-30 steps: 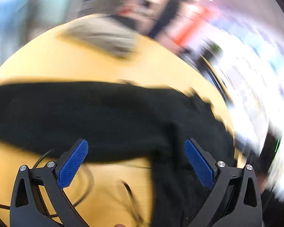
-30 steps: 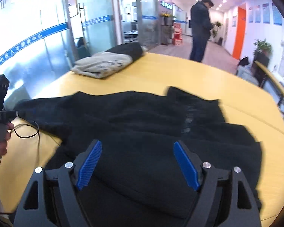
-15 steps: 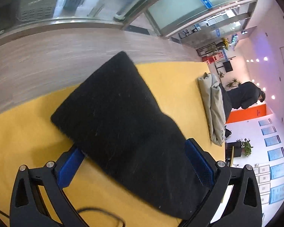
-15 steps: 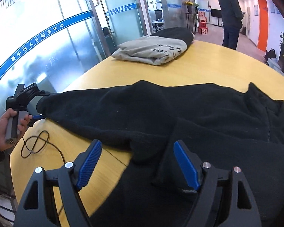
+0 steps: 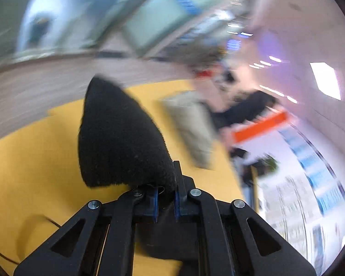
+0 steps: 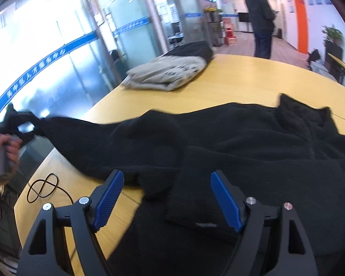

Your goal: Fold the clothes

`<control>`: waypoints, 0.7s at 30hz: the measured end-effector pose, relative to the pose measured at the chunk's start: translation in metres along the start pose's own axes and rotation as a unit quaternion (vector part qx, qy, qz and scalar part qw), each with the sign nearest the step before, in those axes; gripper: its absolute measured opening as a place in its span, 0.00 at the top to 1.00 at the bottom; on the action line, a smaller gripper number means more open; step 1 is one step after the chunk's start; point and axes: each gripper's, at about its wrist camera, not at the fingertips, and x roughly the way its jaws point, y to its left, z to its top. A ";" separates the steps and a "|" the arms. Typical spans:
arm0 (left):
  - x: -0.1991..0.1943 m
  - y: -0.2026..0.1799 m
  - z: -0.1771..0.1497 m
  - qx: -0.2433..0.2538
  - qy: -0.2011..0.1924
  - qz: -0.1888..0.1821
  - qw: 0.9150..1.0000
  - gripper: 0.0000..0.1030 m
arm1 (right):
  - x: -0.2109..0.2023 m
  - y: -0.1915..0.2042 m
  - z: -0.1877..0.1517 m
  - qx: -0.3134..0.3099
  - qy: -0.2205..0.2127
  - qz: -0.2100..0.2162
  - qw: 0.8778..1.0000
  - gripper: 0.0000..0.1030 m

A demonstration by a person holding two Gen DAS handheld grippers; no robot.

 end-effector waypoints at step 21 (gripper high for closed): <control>0.228 -0.296 -0.501 0.288 0.347 -0.108 0.886 0.72 | -0.260 -0.284 -0.112 0.216 -0.081 -0.140 0.963 0.18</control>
